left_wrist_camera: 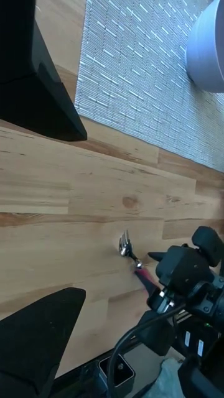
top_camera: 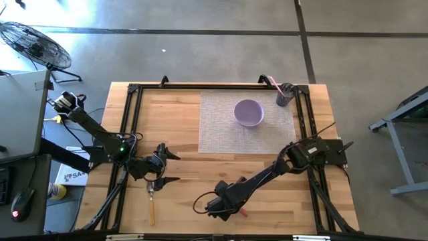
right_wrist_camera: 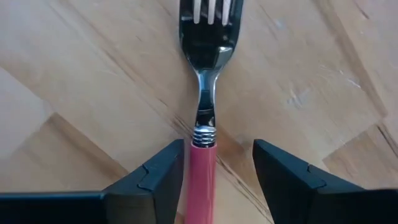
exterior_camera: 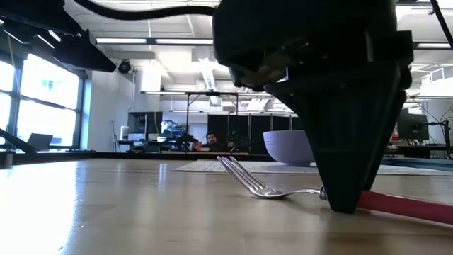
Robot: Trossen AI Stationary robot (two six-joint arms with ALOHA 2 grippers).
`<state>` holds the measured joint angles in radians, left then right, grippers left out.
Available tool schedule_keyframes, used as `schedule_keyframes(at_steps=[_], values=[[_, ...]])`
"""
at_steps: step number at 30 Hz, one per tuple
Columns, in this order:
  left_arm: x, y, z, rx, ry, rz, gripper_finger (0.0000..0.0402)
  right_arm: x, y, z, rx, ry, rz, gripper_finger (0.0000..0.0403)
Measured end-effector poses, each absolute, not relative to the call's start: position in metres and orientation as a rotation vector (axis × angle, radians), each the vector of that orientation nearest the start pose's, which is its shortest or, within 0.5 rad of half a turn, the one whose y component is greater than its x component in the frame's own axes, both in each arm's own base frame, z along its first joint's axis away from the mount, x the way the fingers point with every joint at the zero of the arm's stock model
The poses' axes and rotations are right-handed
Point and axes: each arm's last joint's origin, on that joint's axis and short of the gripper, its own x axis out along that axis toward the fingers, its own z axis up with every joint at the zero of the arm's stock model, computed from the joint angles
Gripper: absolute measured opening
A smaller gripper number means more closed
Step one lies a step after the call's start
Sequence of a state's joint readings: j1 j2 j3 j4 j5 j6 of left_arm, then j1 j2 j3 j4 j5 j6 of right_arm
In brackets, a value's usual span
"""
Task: Pick & Place Utensil
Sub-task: Put the dark pink fork into the bowl on the mat
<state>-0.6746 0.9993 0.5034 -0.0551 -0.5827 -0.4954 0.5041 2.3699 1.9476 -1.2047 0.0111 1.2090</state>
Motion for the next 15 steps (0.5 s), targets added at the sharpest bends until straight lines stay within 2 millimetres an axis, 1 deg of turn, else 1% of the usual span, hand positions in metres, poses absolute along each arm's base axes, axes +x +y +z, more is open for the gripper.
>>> schedule_keyframes(at_steps=[3,8,15], values=[[0.1658,-0.1121,0.2136,-0.163,0.453,0.023,0.0398,0.3959,0.2180,0.1453,0.504,1.550,-0.560,0.0166],[0.1658,-0.1121,0.2136,-0.163,0.452,0.023,0.0398,0.3957,0.2185,0.1453,0.473,1.565,-0.517,0.0126],[0.1658,-0.1122,0.2136,-0.163,0.453,0.023,0.0398,0.3988,0.2206,0.1446,0.472,1.530,-0.487,0.0087]])
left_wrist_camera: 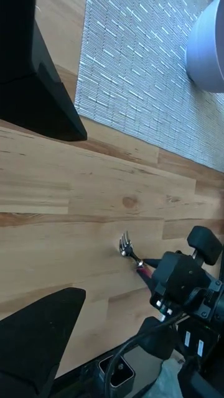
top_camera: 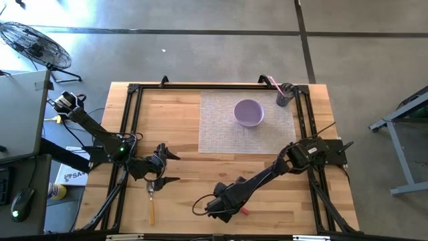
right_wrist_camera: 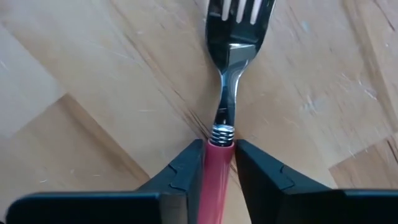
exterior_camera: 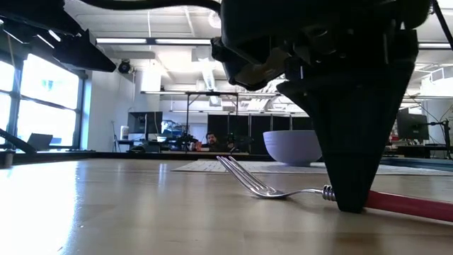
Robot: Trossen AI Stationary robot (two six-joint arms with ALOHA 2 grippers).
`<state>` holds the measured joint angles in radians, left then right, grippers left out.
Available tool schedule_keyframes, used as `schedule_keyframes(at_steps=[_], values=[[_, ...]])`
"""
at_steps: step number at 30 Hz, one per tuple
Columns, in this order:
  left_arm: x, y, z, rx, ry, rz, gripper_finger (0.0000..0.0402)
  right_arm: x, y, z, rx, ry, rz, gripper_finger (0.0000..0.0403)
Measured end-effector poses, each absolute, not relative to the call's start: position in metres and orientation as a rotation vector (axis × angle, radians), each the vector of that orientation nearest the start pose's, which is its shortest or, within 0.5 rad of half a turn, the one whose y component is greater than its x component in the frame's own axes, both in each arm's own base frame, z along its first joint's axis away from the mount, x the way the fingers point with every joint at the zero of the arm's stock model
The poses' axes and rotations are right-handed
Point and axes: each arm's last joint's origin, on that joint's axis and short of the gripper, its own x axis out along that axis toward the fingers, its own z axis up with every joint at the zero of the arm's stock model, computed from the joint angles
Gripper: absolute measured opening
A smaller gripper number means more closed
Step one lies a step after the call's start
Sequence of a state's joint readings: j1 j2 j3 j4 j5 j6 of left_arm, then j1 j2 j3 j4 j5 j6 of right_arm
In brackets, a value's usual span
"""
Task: Pick & Place Utensil
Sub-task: Put the dark pink fork into the bowl on the mat
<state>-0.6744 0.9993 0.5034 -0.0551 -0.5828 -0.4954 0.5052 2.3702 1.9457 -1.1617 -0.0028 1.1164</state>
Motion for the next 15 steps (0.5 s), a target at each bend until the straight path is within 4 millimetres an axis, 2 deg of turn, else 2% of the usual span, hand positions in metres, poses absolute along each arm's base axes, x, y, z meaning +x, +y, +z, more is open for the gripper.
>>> schedule_keyframes(at_steps=[8,15], values=[[0.1658,-0.1121,0.2136,-0.163,0.453,0.023,0.0398,0.3957,0.2290,0.1442,0.372,1.447,-0.494,0.0062],[0.1658,-0.1121,0.2136,-0.163,0.452,0.023,0.0398,0.3948,0.2269,0.1508,0.340,1.399,-0.517,0.0049]])
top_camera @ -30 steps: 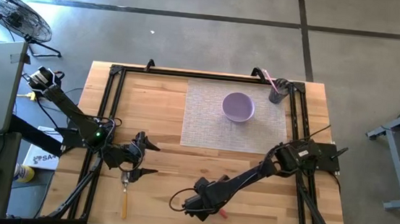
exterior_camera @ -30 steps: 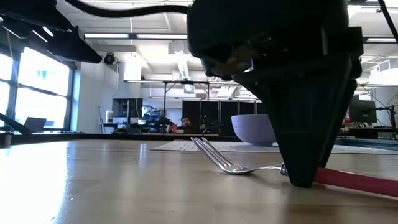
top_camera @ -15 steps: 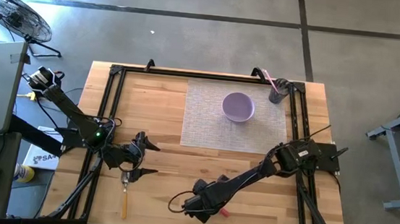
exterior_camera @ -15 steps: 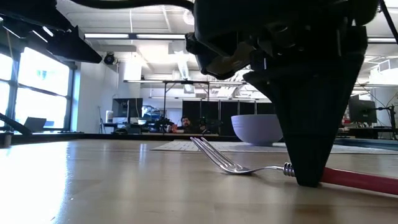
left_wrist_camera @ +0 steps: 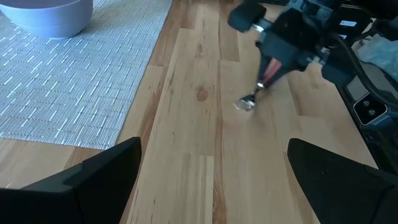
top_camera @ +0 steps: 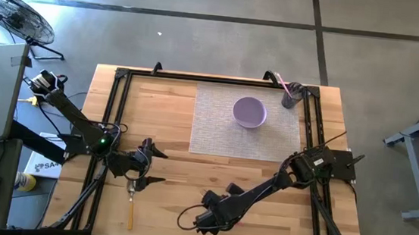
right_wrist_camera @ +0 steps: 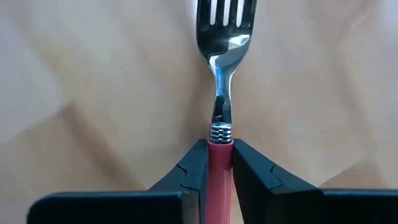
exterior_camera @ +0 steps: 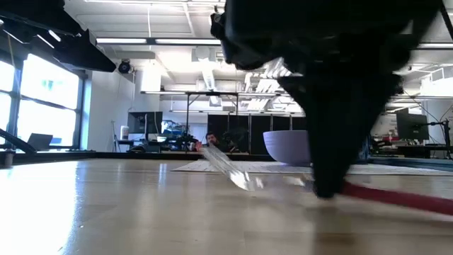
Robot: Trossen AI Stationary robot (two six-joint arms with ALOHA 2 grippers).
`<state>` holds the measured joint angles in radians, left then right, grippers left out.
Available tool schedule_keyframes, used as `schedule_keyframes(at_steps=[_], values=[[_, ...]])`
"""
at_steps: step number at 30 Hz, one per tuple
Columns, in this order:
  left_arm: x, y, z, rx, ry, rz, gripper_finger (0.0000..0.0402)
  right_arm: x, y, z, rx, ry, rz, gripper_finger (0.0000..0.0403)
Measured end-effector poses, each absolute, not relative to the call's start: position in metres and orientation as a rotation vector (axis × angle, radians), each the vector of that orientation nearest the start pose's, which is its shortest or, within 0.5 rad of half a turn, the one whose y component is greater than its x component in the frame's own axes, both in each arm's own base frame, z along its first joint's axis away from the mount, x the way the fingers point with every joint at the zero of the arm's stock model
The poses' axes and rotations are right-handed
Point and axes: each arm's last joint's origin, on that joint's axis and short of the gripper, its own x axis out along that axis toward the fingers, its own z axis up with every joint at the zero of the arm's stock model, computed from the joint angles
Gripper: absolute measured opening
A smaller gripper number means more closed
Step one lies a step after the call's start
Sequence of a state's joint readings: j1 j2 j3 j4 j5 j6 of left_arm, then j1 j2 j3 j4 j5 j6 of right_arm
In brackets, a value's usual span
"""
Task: Pick & Place Utensil
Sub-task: Put the dark pink fork into the bowl on the mat
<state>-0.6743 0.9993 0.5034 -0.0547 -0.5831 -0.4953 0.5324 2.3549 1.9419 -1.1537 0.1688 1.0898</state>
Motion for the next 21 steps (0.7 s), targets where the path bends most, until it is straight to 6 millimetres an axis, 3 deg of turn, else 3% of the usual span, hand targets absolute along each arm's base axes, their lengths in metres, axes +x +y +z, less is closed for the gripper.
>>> schedule_keyframes(at_steps=[5,9,14,17,21], values=[[0.166,-0.112,0.214,-0.163,0.452,0.023,0.0398,0.387,0.211,0.188,0.291,1.309,-0.608,0.0050],[0.166,-0.112,0.214,-0.164,0.452,0.023,0.0398,0.379,0.180,0.220,0.286,1.269,-0.757,0.0049],[0.166,-0.112,0.214,-0.164,0.452,0.023,0.0398,0.372,0.119,0.259,0.304,1.321,-0.896,0.0053],[0.166,-0.112,0.214,-0.164,0.452,0.023,0.0398,0.376,0.078,0.273,0.318,1.358,-0.845,0.0053],[0.166,-0.112,0.214,-0.164,0.452,0.023,0.0398,0.379,0.015,0.277,0.313,1.443,-0.835,0.0052]])
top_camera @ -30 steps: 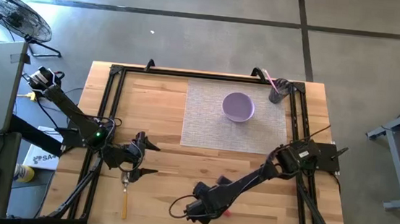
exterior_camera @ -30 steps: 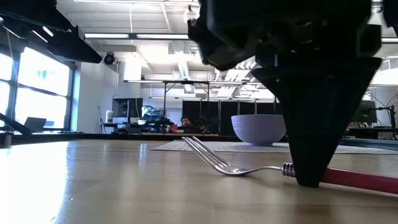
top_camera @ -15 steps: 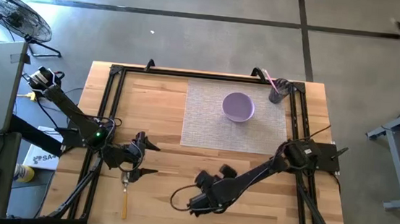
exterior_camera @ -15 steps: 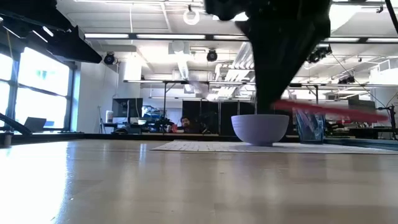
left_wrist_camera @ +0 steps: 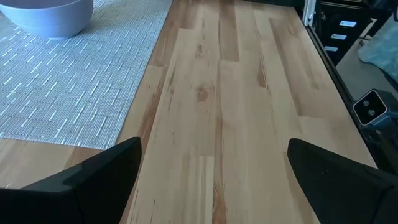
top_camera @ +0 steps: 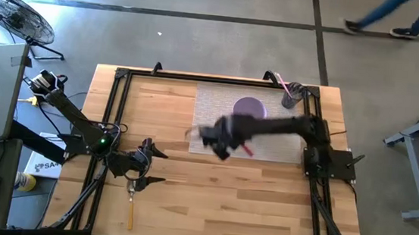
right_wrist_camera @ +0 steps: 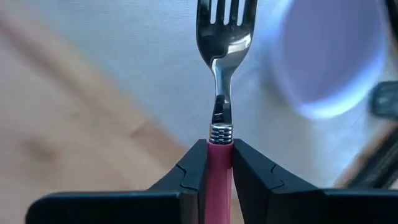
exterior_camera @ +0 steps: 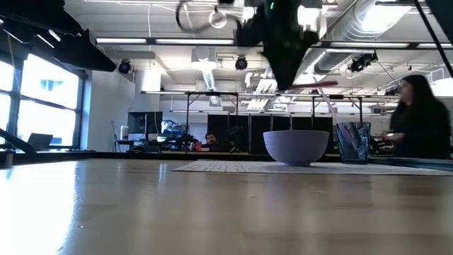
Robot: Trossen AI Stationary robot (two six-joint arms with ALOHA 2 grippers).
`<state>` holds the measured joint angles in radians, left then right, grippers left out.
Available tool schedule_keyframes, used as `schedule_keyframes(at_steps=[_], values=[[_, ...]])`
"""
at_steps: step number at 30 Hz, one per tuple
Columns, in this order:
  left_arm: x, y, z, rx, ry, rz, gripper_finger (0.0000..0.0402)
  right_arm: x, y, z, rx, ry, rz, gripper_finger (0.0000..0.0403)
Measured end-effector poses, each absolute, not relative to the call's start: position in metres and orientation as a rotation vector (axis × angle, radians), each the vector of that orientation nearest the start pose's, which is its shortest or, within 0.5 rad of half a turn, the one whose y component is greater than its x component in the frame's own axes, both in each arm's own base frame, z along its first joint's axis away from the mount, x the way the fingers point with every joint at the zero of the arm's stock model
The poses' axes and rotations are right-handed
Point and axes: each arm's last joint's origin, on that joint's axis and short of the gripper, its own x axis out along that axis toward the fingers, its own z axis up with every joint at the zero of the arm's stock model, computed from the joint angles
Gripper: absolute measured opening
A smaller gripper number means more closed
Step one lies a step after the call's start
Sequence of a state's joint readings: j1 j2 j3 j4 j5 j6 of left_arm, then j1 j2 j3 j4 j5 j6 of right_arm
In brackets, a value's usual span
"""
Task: Pick & Place Utensil
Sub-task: Put the dark pink fork into the bowl on the mat
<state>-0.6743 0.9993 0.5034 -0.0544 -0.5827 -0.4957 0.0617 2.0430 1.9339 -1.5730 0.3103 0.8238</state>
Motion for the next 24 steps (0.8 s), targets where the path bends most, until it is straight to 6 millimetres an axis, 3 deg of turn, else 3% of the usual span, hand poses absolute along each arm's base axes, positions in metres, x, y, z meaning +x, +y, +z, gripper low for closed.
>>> schedule_keyframes(at_steps=[6,12,16,24], values=[[0.166,-0.112,0.214,-0.167,0.452,0.023,0.0398,0.368,-0.070,0.259,0.343,1.598,-0.840,0.0054],[0.165,-0.114,0.213,-0.194,0.475,-0.025,0.0398,0.343,-0.124,0.237,0.422,1.729,-0.851,0.0054],[0.165,-0.115,0.213,-0.211,0.491,-0.056,0.0398,0.329,-0.139,0.222,0.457,1.809,-0.854,0.0055],[0.165,-0.115,0.213,-0.250,0.493,-0.049,0.0398,0.318,-0.142,0.198,0.458,1.894,-0.773,0.0055]])
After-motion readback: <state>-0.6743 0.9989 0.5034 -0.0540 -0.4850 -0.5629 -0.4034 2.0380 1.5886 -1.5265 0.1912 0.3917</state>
